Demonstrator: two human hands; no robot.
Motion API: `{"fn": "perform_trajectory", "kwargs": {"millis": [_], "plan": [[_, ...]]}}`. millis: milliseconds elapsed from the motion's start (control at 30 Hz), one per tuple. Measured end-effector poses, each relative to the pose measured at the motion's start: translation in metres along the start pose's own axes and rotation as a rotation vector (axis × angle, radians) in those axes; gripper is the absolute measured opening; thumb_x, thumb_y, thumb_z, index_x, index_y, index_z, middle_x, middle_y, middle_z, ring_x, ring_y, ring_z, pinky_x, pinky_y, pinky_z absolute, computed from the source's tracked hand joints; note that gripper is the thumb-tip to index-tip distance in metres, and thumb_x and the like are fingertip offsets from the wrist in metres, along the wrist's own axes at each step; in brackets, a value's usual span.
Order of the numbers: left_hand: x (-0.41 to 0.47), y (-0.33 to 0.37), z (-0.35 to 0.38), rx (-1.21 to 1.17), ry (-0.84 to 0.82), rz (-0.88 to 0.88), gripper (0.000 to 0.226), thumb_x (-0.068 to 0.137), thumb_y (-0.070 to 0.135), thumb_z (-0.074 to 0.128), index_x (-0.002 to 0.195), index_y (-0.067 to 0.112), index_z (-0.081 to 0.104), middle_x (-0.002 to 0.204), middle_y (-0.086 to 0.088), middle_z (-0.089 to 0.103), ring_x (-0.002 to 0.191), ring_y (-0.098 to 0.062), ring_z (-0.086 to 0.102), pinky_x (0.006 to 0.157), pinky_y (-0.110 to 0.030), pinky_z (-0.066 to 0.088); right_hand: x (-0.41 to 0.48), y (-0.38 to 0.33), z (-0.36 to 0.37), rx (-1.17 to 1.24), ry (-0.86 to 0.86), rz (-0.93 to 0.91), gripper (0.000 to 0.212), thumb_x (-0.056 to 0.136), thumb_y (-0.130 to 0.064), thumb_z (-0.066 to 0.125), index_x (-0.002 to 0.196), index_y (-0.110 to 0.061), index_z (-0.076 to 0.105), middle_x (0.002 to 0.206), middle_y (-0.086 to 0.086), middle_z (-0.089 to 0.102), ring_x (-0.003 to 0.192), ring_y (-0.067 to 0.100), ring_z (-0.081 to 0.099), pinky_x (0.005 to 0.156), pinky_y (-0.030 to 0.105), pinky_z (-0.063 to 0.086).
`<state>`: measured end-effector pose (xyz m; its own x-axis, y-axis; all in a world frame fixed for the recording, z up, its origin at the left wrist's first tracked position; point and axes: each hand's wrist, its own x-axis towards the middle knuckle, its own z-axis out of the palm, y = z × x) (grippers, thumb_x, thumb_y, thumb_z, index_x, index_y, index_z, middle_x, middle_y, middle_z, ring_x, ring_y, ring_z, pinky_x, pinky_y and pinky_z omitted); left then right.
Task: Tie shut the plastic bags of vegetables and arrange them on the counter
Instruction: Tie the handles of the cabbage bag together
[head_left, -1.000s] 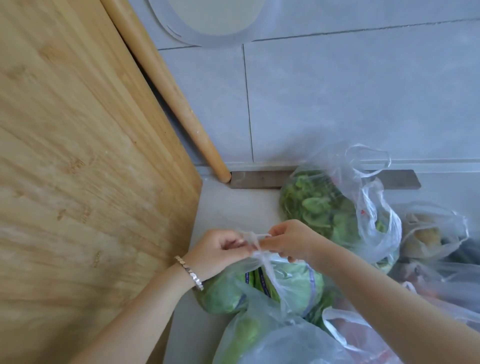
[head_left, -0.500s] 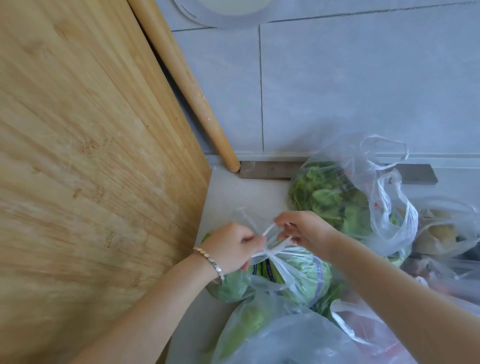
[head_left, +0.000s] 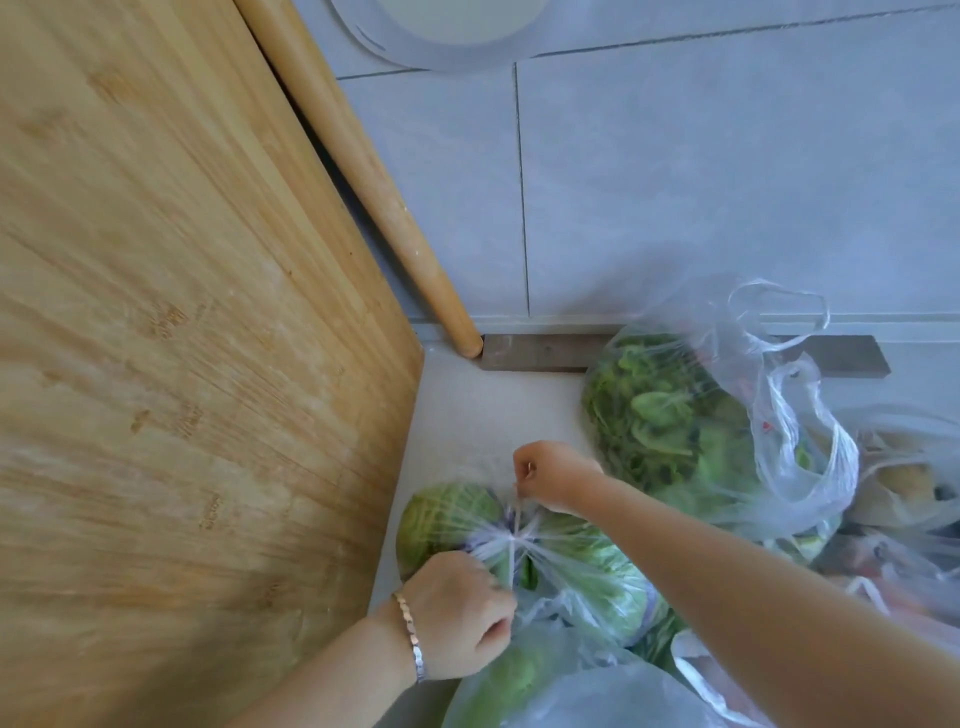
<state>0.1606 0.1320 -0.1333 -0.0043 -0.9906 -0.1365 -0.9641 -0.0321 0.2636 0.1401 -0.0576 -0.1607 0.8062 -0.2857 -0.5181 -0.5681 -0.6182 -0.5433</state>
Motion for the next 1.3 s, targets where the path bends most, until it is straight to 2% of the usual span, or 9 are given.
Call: {"fn": "perform_trajectory", "kwargs": {"millis": [133, 200, 300, 467, 733, 867, 967, 1100, 1300], "plan": [[0.008, 0.0, -0.001, -0.095, 0.18, -0.144, 0.025, 0.077, 0.027, 0.053, 0.059, 0.021, 0.038, 0.043, 0.005, 0.045, 0.034, -0.011, 0.037, 0.034, -0.019, 0.029, -0.009, 0.005, -0.016, 0.113, 0.133, 0.042, 0.026, 0.083, -0.034, 0.062, 0.066, -0.022, 0.047, 0.071, -0.003, 0.053, 0.075, 0.018, 0.055, 0.064, 0.028, 0.044], [0.019, -0.001, -0.017, -0.074, 0.199, -0.347, 0.031, 0.079, 0.05, 0.051, 0.098, 0.026, 0.05, 0.08, 0.008, 0.063, 0.051, -0.01, 0.057, 0.041, -0.02, 0.04, -0.028, 0.009, -0.029, 0.091, 0.22, 0.044, 0.029, 0.082, -0.049, 0.058, 0.092, -0.023, 0.052, 0.084, 0.001, 0.062, 0.081, 0.021, 0.061, 0.07, 0.031, 0.048], [0.028, -0.006, -0.024, 0.035, -0.132, -0.545, 0.107, 0.068, 0.07, 0.056, 0.147, 0.027, -0.002, 0.138, -0.003, 0.028, 0.097, -0.017, 0.057, 0.067, -0.025, 0.044, -0.063, 0.011, -0.034, -0.158, 0.088, -0.081, 0.09, 0.067, -0.07, 0.06, 0.139, -0.026, 0.029, 0.124, 0.002, 0.053, 0.11, 0.02, 0.055, 0.093, 0.034, 0.046], [0.044, -0.015, -0.029, 0.169, -0.32, -0.474, 0.11, 0.064, 0.073, 0.059, 0.146, 0.033, -0.003, 0.158, 0.0, -0.004, 0.114, -0.025, 0.056, 0.083, -0.034, 0.051, -0.079, 0.013, -0.012, -0.701, 0.008, -0.162, 0.124, 0.057, -0.077, 0.06, 0.149, -0.017, 0.002, 0.145, 0.007, 0.027, 0.133, 0.026, 0.028, 0.111, 0.039, 0.025], [0.046, -0.007, -0.024, 0.207, -0.359, -0.441, 0.083, 0.074, 0.061, 0.058, 0.142, 0.03, 0.023, 0.157, 0.001, 0.011, 0.109, -0.028, 0.058, 0.079, -0.033, 0.048, -0.06, -0.002, 0.008, -0.707, 0.073, -0.078, 0.071, 0.069, -0.066, 0.059, 0.125, -0.023, 0.05, 0.127, 0.007, 0.045, 0.119, 0.028, 0.04, 0.096, 0.037, 0.034], [0.03, -0.019, -0.041, -0.289, -0.211, -0.556, 0.083, 0.07, 0.044, 0.073, 0.139, 0.028, 0.029, 0.133, 0.003, 0.032, 0.115, -0.015, 0.047, 0.093, -0.026, 0.04, -0.077, 0.006, -0.015, -0.151, 0.038, -0.042, 0.06, 0.07, -0.052, 0.069, 0.12, -0.023, 0.053, 0.115, -0.001, 0.057, 0.112, 0.019, 0.052, 0.093, 0.029, 0.04], [0.022, -0.019, -0.056, -0.459, 0.029, -0.616, 0.02, 0.075, 0.034, 0.073, 0.087, 0.024, 0.061, 0.08, 0.009, 0.053, 0.068, -0.002, 0.049, 0.067, -0.015, 0.04, -0.09, 0.009, -0.027, 0.179, -0.017, -0.051, 0.024, 0.079, -0.042, 0.066, 0.073, -0.022, 0.056, 0.07, -0.006, 0.053, 0.065, 0.01, 0.052, 0.06, 0.023, 0.04], [0.021, 0.001, -0.057, -0.34, 0.08, -0.56, 0.046, 0.083, 0.034, 0.063, 0.045, 0.024, 0.038, 0.043, 0.005, 0.038, 0.042, -0.007, 0.04, 0.045, -0.012, 0.027, -0.093, -0.001, -0.021, 0.414, 0.01, 0.026, 0.043, 0.086, -0.024, 0.06, 0.05, -0.017, 0.038, 0.049, -0.004, 0.034, 0.045, 0.01, 0.03, 0.045, 0.021, 0.025], [0.009, 0.006, -0.029, 0.065, -0.053, -0.231, 0.036, 0.087, 0.034, 0.049, 0.056, 0.017, 0.051, 0.055, 0.001, 0.055, 0.053, -0.015, 0.053, 0.05, -0.019, 0.028, -0.072, -0.013, -0.009, -0.053, 0.106, 0.07, 0.037, 0.088, -0.028, 0.048, 0.054, -0.022, 0.034, 0.071, 0.0, 0.05, 0.072, 0.021, 0.047, 0.059, 0.024, 0.035]]}}
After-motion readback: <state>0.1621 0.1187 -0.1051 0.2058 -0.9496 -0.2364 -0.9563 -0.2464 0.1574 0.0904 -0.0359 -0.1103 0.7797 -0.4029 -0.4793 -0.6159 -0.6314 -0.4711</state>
